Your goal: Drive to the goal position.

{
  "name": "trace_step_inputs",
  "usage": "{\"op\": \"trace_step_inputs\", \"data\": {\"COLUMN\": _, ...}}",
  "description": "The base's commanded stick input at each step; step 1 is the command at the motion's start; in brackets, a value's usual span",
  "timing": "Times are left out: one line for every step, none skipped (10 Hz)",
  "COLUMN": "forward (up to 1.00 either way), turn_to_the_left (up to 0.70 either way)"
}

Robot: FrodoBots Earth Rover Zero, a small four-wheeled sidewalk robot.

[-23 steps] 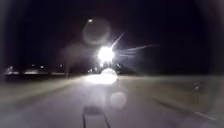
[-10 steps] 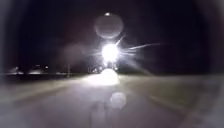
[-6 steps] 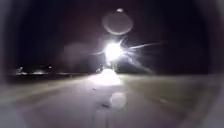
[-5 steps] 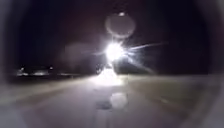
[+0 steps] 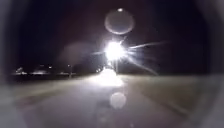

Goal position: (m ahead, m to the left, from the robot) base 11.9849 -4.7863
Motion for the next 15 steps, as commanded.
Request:
{"op": "trace_step_inputs", "data": {"forward": 0.85, "turn_to_the_left": 0.02}}
{"op": "trace_step_inputs", "data": {"forward": 0.85, "turn_to_the_left": 0.03}}
{"op": "trace_step_inputs", "data": {"forward": 0.85, "turn_to_the_left": 0.03}}
{"op": "trace_step_inputs", "data": {"forward": 0.85, "turn_to_the_left": 0.08}}
{"op": "trace_step_inputs", "data": {"forward": 0.85, "turn_to_the_left": 0.15}}
{"op": "trace_step_inputs", "data": {"forward": 0.85, "turn_to_the_left": 0.10}}
{"op": "trace_step_inputs", "data": {"forward": 0.85, "turn_to_the_left": 0.08}}
{"op": "trace_step_inputs", "data": {"forward": 0.85, "turn_to_the_left": 0.07}}
{"op": "trace_step_inputs", "data": {"forward": 0.85, "turn_to_the_left": 0.05}}
{"op": "trace_step_inputs", "data": {"forward": 0.85, "turn_to_the_left": 0.03}}
{"op": "trace_step_inputs", "data": {"forward": 0.85, "turn_to_the_left": 0.03}}
{"op": "trace_step_inputs", "data": {"forward": 0.85, "turn_to_the_left": 0.03}}
{"op": "trace_step_inputs", "data": {"forward": 0.85, "turn_to_the_left": 0.03}}
{"op": "trace_step_inputs", "data": {"forward": 0.85, "turn_to_the_left": 0.03}}
{"op": "trace_step_inputs", "data": {"forward": 0.85, "turn_to_the_left": 0.03}}
